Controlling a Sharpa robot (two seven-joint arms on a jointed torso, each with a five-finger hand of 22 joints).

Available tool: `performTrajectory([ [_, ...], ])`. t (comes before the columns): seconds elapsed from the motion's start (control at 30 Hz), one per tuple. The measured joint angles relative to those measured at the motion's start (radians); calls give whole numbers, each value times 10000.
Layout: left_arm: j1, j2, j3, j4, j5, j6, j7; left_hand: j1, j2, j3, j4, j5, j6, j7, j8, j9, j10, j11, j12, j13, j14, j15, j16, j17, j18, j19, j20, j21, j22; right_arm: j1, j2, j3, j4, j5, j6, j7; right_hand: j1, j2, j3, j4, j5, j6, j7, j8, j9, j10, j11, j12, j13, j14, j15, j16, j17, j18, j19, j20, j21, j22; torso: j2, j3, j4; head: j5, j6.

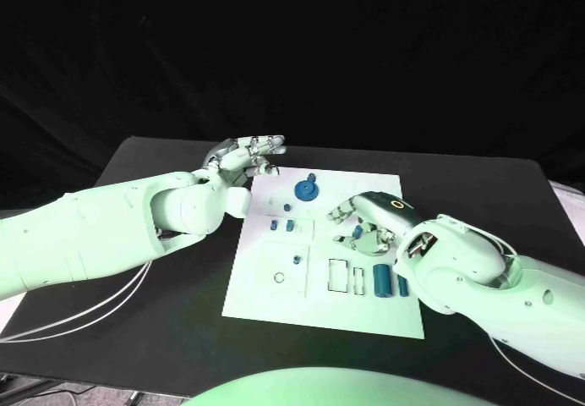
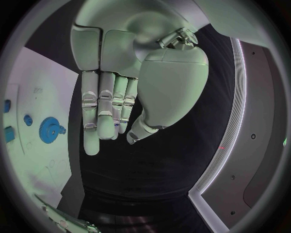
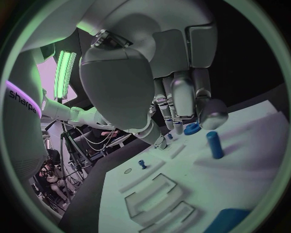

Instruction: Assemble the parts on the task board

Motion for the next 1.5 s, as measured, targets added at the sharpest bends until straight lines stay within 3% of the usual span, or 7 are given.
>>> performTrajectory([
  [0.17,0,3,-1,1,-5,26,-10,0,0,0,0,0,0,0,0,0,0,0,0,-1,0,0,0,0,1,0,0,0,0,116,-384,30,-212,-29,40,-202,97,-60,-621,145,-115,-134,-131,0,0,-355,2,70,0,-33,33,-38,-62,1,-109,34,-213,-219,-12,-15,-25,-83,50],
  [0.23,-1,1,-1,2,-10,38,-13,30,30,0,0,0,-2,2,0,0,0,0,22,-1,0,0,0,-9,1,0,0,0,0,119,-487,33,-241,-65,96,-284,193,27,-761,221,-114,-140,-137,0,0,-402,-44,142,1,-33,33,-38,-83,1,-109,34,-218,-246,-12,-13,-32,-99,49],
  [0.67,-14,13,-3,-3,-31,158,-27,52,52,0,0,0,-38,37,0,0,0,0,50,7,0,0,0,-17,1,0,0,0,0,97,-517,25,-267,-267,540,-547,538,372,-974,390,-114,274,-278,0,31,104,-160,782,38,-33,33,-98,-229,3,-116,-29,-253,-248,-21,-26,-25,-196,55],
  [1.03,-20,14,-4,-20,-43,223,-37,52,52,1,0,0,-38,36,0,0,0,0,50,5,0,0,0,-16,0,0,0,1,0,32,-225,-19,-352,-282,732,-537,788,622,-453,539,-66,869,-301,116,78,879,-311,953,-6,-34,-117,3,-13,3,119,-215,-23,114,-14,-30,-12,-199,35],
  [1.17,-21,14,-4,-34,-47,233,-39,52,52,1,0,0,-38,36,40,0,0,1,50,5,0,0,0,-28,0,0,0,0,0,42,-178,-6,-423,-296,753,-534,919,753,-23,461,-434,1326,-338,287,142,1351,-377,945,-27,-14,-243,180,195,3,258,-291,141,345,-14,-32,-15,-189,16],
  [1.3,-23,21,-4,-41,-51,241,-44,52,52,1,0,0,-37,36,40,0,0,0,50,4,0,0,0,-28,0,0,0,0,0,48,-139,-4,-477,-398,782,-536,994,829,337,313,-599,1615,-385,367,189,1507,-251,976,-26,-15,-243,258,310,3,292,-325,250,495,-15,-32,-19,-187,-9],
  [1.5,-24,25,-4,-47,-55,250,-49,52,52,1,0,0,-37,36,40,0,0,0,50,4,0,0,0,-27,1,0,0,0,0,49,-103,-13,-499,-606,811,-545,1006,840,516,220,-622,1649,-350,366,187,1508,-250,911,10,-15,-242,257,311,3,292,-325,250,512,-16,-31,-23,-196,-28],
])
